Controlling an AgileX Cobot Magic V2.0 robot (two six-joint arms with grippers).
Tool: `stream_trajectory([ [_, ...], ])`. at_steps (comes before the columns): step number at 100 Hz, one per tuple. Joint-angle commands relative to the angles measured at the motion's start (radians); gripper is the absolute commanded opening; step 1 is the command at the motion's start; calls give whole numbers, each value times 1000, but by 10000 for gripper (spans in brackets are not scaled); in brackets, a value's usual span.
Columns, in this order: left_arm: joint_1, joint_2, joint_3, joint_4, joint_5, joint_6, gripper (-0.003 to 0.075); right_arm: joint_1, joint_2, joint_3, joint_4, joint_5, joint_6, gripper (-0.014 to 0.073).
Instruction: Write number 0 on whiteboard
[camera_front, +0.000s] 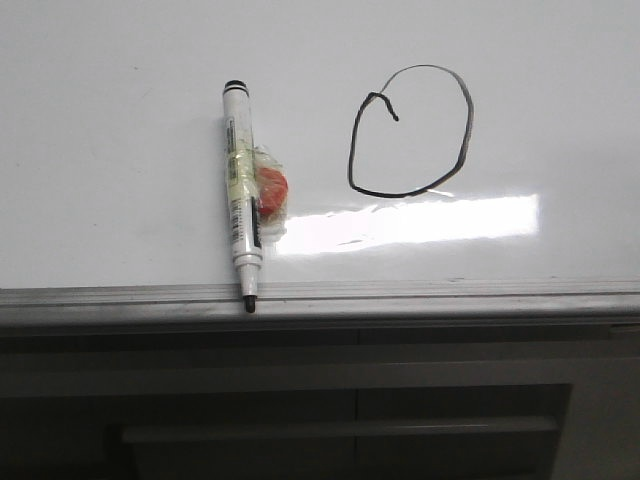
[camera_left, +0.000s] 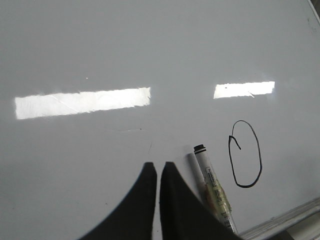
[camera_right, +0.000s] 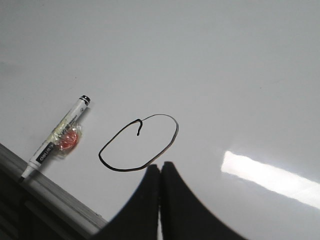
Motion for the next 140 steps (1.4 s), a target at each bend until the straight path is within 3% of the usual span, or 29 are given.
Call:
stream_trajectory([
  [1,0,5,-27,24,-41,1,-20,-7,8,-25,-6,-87,-1,-69],
  [48,0,5,-27,27,-36,1,-20,-7,8,-25,-6,-85,-1,-69],
  [64,13,-2,-18,195,85,7,-20,-7,8,-25,-6,-85,-1,-69],
  [85,103,-38,26,223,23,-15,-20,-7,8,-25,-6,-85,-1,-69],
  [95,172,-81,39,148,17,-3,-20,-7,8,-25,-6,-85,-1,-69],
  [102,220,-122,39,-5,18,129,-20,-7,8,-25,-6,-85,-1,-69],
  [113,316,-189,39,-323,-4,525,-20,-7,8,-25,-6,-85,-1,-69],
  [119,374,-209,39,-405,-16,650,-20,-7,8,-25,-6,-85,-1,-69],
  [140,515,-211,69,-402,-284,661,-20,-7,8,-25,-6,-85,-1,-69],
])
